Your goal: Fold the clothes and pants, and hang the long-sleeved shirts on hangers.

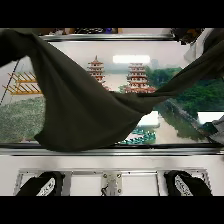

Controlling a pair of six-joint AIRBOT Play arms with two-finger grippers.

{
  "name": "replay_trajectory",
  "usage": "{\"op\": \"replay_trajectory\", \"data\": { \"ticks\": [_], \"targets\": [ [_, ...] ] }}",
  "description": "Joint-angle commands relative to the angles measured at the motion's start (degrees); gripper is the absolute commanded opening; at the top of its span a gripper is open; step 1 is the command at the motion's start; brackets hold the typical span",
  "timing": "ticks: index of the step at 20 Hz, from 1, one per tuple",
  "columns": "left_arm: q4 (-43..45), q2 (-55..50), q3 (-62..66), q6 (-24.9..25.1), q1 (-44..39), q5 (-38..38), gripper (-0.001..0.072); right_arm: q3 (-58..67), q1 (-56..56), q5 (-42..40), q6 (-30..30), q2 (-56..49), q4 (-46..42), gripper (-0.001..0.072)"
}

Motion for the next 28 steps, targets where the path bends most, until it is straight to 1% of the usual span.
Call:
{"op": "replay_trajectory", "data": {
  "ticks": [1,3,5,6,8,9,10,11,12,13,15,19,20,21,22,23,25,26,28],
  "targets": [
    [-1.01,-12.35,-2.78,0.11,-0.07,1.05,0.0015,0.15,-1.14,-3.32,3.23,-9.16,-6.86,0.0015],
    [-6.40,-18.93,0.22,0.24,-0.42,3.45,0.0015,1.51,-2.25,-4.70,3.76,-12.85,-6.84,0.0016],
    [-12.92,-24.59,9.01,3.32,-1.60,3.43,0.0015,4.39,-2.82,-6.40,3.76,-14.53,-6.86,0.0015],
    [-14.29,-26.60,14.27,5.14,-2.64,3.17,0.0014,5.75,-3.17,-7.98,3.74,-14.51,-6.86,0.0015],
    [-13.18,-29.81,26.08,6.60,-4.39,0.22,0.0014,9.29,-3.72,-8.66,2.95,-14.25,-6.91,0.0016],
    [-11.19,-30.84,31.08,6.86,-5.03,-2.91,0.0014,9.81,-4.22,-7.93,1.88,-13.53,-7.13,0.0015],
    [-7.54,-30.93,33.62,6.75,-5.22,-6.43,0.0014,9.77,-4.61,-6.01,1.53,-12.94,-7.61,0.0015],
    [-3.50,-30.10,33.42,5.92,-5.53,-9.55,0.0014,9.64,-5.31,-1.92,1.53,-12.72,-8.63,0.0015],
    [1.55,-28.33,29.94,4.15,-5.99,-11.80,0.0014,8.87,-5.88,3.02,1.36,-12.68,-9.62,0.0015],
    [6.47,-25.94,24.20,3.50,-6.43,-13.46,0.0014,6.88,-6.21,6.69,-0.13,-12.57,-10.21,0.0015],
    [12.15,-20.96,9.46,3.52,-7.89,-14.80,0.0014,-0.66,-6.51,11.50,-3.45,-11.58,-10.34,0.0014],
    [11.65,-11.96,-23.17,4.00,-12.70,-14.05,0.0015,-18.01,-6.43,20.76,-4.07,-9.46,-9.84,0.0029],
    [11.69,-10.32,-29.46,4.02,-14.29,-13.46,0.0015,-20.52,-6.47,22.53,-4.04,-9.46,-9.84,0.0159],
    [11.72,-8.61,-35.21,4.20,-15.85,-12.50,0.0015,-21.84,-6.43,23.12,-4.04,-9.46,-9.79,0.0487],
    [11.76,-7.19,-39.41,4.87,-17.07,-11.65,0.0015,-22.12,-6.36,23.12,-4.07,-9.46,-8.83,0.0720],
    [11.91,-5.95,-42.69,5.01,-18.01,-10.78,0.0015,-22.05,-6.36,22.71,-4.04,-9.38,-6.38,0.0720],
    [12.13,-4.04,-46.05,4.98,-18.60,-9.53,0.0015,-22.01,-6.34,21.35,-4.79,-9.55,3.15,0.0720],
    [12.15,-3.19,-46.99,4.98,-18.56,-8.83,0.0015,-22.01,-5.99,20.00,-7.15,-9.86,9.73,0.0720],
    [12.11,-1.86,-47.54,4.98,-17.57,-8.00,0.0015,-22.01,-3.65,15.65,-11.87,-11.37,19.50,0.0720]
  ]
}}
